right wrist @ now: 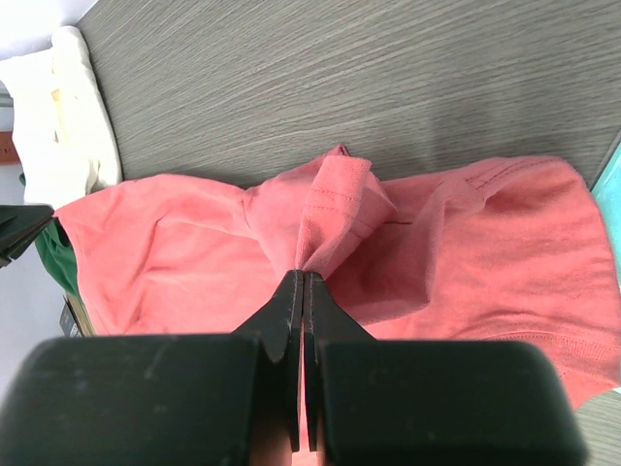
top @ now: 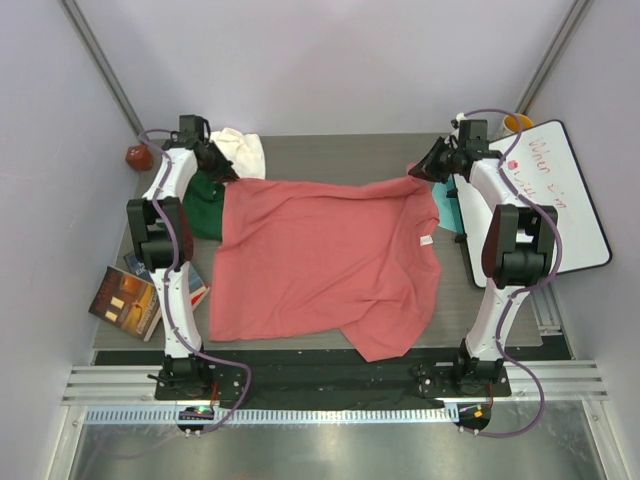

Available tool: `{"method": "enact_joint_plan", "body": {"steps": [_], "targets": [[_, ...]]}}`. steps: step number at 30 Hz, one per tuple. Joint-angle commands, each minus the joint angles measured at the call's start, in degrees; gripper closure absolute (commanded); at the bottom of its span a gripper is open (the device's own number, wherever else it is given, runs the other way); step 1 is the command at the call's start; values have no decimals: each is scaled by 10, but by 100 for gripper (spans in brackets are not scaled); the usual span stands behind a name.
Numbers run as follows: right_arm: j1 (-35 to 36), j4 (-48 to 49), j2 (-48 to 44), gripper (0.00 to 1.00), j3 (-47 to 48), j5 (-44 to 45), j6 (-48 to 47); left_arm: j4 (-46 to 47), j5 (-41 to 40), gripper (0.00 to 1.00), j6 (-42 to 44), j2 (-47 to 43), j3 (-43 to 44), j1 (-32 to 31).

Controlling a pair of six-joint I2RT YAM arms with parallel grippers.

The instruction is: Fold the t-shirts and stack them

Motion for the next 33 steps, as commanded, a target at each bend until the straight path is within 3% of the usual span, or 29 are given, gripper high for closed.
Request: {"method": "enact_joint_plan", "body": {"steps": [1,6,21,33], "targets": [[-4,20,-3,99,20,-9,4,1,4,94,10,1,5,-2],[-4,21,-7,99,17,-9,4,2,5,100,10,-8,-1,-3],[-24,20,-46,99,-19,-3,-12,19,11,100,25,-137,-70,-5],[-24,27,-103,99,-66,3,-22,9,24,100,34,-174,-132,-5]]}}
